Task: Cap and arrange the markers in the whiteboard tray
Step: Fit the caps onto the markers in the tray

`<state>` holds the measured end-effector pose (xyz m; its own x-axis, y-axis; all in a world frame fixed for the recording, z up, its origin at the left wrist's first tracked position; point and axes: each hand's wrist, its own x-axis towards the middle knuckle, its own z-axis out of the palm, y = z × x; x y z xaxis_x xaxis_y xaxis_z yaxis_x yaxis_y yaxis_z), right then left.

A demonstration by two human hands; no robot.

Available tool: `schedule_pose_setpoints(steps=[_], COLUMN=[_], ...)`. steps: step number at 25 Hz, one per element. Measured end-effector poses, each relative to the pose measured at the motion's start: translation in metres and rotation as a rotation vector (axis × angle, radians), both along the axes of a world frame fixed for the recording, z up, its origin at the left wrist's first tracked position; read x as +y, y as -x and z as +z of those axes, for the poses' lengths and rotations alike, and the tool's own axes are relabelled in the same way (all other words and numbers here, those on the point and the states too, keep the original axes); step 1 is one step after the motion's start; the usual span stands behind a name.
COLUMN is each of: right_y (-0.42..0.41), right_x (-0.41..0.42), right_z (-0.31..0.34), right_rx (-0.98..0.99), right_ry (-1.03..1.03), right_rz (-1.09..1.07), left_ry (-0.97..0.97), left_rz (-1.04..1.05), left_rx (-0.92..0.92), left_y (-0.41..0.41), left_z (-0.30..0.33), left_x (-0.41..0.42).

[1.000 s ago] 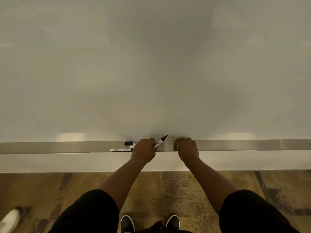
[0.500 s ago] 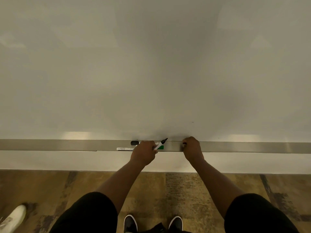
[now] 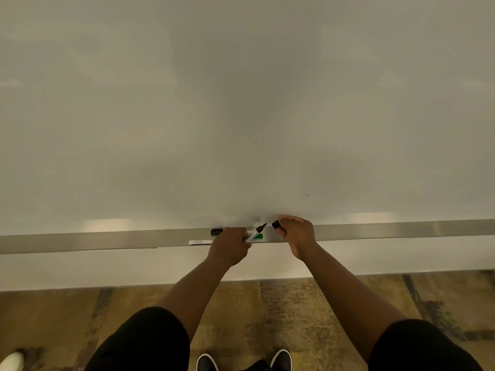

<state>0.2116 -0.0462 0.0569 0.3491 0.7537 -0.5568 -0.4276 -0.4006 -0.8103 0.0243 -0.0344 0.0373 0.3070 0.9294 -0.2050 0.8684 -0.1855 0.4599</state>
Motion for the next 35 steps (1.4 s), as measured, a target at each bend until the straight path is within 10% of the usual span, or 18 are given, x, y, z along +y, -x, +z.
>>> schedule_pose_setpoints(steps=[17,26,35], right_y=[0.038,0.033,0.037], right_x=[-0.004,-0.003,-0.002], right_z=[-0.004,-0.008,-0.013], right_rx=[-0.269,-0.317,-0.285], right_ry=[-0.092,-0.127,-0.173], right_rz=[0.078,0.125,0.133], left_ry=[-0.024,0.088,0.13], left_rz=[-0.059,0.112,0.06], left_rx=[-0.054,-0.389,-0.134], left_y=[0.02,0.014,0.003], left_z=[0.003,0.012,0.005], left_x=[0.002,0.008,0.015])
